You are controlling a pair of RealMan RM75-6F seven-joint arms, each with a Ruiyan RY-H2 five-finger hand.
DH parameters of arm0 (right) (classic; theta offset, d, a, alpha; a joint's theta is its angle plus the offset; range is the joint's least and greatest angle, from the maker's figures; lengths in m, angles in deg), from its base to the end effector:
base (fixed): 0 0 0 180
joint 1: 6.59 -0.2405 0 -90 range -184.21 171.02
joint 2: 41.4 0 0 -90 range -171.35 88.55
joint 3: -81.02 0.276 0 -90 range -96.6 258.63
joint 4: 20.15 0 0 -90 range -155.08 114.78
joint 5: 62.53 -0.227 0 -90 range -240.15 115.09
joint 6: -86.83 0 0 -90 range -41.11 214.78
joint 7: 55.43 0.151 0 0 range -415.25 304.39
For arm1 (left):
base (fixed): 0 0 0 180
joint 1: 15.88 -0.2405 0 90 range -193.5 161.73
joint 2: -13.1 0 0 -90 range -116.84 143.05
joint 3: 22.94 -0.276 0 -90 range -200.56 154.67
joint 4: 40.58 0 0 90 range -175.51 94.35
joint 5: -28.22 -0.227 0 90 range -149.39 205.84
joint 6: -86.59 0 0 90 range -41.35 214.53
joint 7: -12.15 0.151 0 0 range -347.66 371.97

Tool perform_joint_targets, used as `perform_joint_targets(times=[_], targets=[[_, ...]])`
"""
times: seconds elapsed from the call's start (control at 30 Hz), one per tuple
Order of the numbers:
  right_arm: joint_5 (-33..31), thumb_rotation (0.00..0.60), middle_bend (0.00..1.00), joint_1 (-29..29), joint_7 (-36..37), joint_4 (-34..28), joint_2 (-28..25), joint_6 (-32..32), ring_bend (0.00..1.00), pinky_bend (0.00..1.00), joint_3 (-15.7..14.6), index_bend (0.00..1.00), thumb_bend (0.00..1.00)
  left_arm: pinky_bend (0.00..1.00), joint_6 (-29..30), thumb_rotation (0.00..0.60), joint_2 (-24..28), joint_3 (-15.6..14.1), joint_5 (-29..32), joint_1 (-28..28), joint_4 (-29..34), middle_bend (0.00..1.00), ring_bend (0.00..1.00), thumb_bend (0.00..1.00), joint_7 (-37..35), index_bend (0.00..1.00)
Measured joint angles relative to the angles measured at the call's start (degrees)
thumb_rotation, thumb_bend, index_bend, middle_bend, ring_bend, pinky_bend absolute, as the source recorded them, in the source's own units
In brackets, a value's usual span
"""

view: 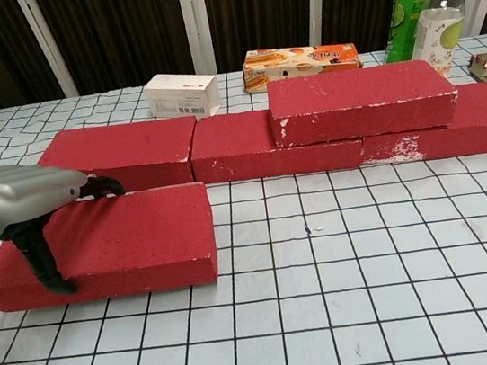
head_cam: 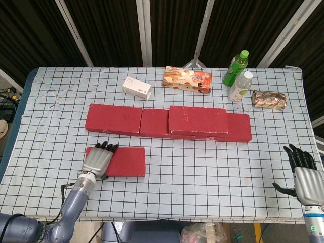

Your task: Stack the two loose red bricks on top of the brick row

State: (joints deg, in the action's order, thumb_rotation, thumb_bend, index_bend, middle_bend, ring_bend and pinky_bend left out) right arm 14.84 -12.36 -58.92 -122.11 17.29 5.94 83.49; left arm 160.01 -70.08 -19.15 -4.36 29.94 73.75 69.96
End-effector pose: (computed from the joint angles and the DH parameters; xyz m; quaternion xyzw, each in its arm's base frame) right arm -0.3289 -0.1902 0.1636 0.5692 -0.4440 0.3476 0.5984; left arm -0.1451 0.2890 -0.0152 -0.7748 -0.3738 -0.1806 0.4769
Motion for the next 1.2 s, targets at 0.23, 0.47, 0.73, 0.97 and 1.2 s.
perform_joint_targets(times=[0.23,0.47,0.73,0.97,1.2], targets=[[0.2,0.600,0.00,-0.1,-0.8,-0.9,0.1,0.4,0.00,0.00,0.2,0.05,0.15,0.20,-0.2,0.600,1.8,2.2,4.9,2.8,1.1,0.22,0.12,0.00,2.9,0.16],[-1.1,0.600,0.00,-0.5,-2.6,-2.5,0.4,1.0,0.00,0.00,0.8,0.05,0.15,0.18,-2.7,0.600,5.7,7.1,17.6,8.4,1.8,0.22,0.12,0.00,6.7,0.18],[-3.7,0.600,0.00,-1.0,-4.8,-3.7,1.2,1.2,0.00,0.00,2.2,0.05,0.15,0.16,-5.9,0.600,10.2,15.2,29.2,17.5,-1.3,0.22,0.12,0.00,9.4,0.19],[-6.8,0.600,0.00,-1.5,-5.8,-2.7,2.8,2.3,0.00,0.00,3.1,0.05,0.15,0.14,-9.9,0.600,10.5,16.8,30.1,20.7,-8.3,0.22,0.11,0.00,8.3,0.21],[-8.6,0.600,0.00,-1.4,-7.1,-2.2,3.5,1.4,0.00,0.00,4.1,0.05,0.15,0.14,-15.8,0.600,8.1,15.2,25.3,22.1,-17.5,0.21,0.11,0.00,5.2,0.21]])
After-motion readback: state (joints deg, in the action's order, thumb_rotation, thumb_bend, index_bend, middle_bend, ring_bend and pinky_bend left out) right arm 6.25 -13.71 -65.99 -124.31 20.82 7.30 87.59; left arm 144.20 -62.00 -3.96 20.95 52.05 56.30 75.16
